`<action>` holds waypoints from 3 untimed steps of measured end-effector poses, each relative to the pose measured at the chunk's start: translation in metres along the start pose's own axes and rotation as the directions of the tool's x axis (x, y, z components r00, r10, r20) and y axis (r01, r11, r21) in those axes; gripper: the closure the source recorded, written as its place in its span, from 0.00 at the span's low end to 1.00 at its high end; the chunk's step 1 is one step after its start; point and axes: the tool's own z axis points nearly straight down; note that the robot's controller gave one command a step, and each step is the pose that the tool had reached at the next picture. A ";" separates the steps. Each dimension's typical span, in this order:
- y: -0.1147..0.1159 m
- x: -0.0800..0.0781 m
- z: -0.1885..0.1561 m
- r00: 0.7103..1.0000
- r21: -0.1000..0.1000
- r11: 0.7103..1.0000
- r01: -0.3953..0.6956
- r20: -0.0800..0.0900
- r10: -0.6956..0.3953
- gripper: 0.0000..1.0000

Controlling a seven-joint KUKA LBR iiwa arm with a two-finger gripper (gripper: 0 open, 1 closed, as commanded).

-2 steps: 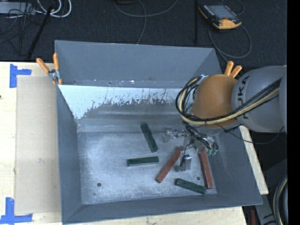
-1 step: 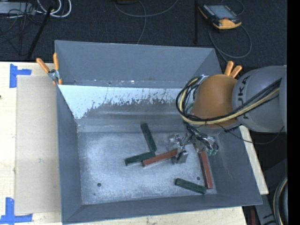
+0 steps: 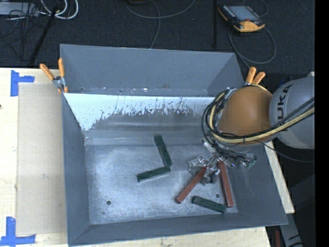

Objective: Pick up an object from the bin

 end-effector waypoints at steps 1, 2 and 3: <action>-0.033 0.027 0.001 0.887 0.003 0.887 0.462 0.002 -0.462 1.00; -0.048 0.039 -0.001 0.681 0.005 0.681 0.732 0.016 -0.732 1.00; -0.049 0.040 -0.002 0.684 0.006 0.684 0.729 0.016 -0.729 0.00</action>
Offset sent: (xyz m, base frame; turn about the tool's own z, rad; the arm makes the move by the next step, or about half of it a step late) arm 0.0011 -0.0422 -0.0004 -0.4836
